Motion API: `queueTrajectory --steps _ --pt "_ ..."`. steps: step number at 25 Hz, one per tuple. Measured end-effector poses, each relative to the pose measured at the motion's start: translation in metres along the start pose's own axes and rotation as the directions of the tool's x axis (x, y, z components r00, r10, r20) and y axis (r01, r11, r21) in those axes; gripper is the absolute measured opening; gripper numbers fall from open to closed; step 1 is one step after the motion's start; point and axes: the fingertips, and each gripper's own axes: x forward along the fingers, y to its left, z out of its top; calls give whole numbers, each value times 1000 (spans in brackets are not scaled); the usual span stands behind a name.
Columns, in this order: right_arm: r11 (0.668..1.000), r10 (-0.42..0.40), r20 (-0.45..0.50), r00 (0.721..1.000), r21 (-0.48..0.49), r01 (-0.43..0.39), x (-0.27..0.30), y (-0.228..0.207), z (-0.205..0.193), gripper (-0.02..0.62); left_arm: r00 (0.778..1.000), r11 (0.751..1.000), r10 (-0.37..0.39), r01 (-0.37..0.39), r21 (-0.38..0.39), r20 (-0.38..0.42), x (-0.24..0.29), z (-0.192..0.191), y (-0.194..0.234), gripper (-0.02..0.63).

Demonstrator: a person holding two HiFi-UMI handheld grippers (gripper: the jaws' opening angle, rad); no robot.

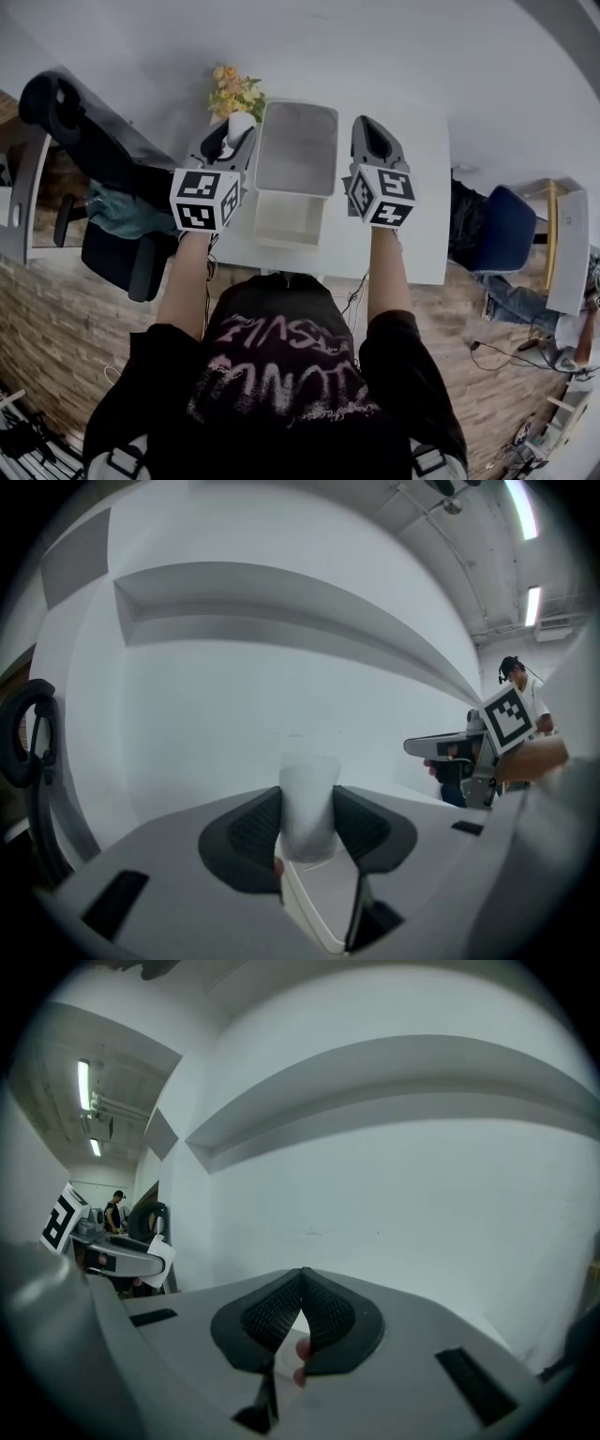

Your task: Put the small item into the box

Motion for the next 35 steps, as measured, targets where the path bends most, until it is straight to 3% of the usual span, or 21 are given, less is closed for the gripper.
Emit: queueTrajectory --steps 15,35 --pt "995 95 -9 995 16 -95 4 6 -13 10 997 998 65 -65 -2 -52 -13 -15 -13 173" --pt "989 140 -82 987 55 -136 -15 -2 -57 10 976 998 32 -43 -47 -215 -19 -85 -60 173"
